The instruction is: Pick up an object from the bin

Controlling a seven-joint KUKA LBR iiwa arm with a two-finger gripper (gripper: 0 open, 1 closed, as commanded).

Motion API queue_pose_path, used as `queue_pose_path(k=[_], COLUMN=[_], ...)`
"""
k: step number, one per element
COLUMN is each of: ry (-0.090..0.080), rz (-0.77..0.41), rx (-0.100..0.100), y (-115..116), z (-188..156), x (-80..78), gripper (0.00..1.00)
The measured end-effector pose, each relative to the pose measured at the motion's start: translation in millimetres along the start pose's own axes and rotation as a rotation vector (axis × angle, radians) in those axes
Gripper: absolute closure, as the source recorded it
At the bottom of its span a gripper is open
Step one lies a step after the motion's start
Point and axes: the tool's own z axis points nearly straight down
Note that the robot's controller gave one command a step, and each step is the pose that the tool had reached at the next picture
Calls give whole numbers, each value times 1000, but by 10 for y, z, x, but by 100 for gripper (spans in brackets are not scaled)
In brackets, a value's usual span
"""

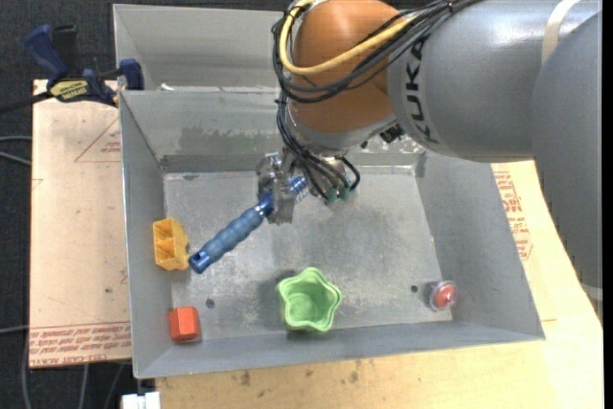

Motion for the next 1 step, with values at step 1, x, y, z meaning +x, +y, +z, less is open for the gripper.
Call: queue_pose_path(k=[1], ry=[-1], rz=[-8], rx=[0], y=[138], z=[-1175], x=[82], gripper=[100])
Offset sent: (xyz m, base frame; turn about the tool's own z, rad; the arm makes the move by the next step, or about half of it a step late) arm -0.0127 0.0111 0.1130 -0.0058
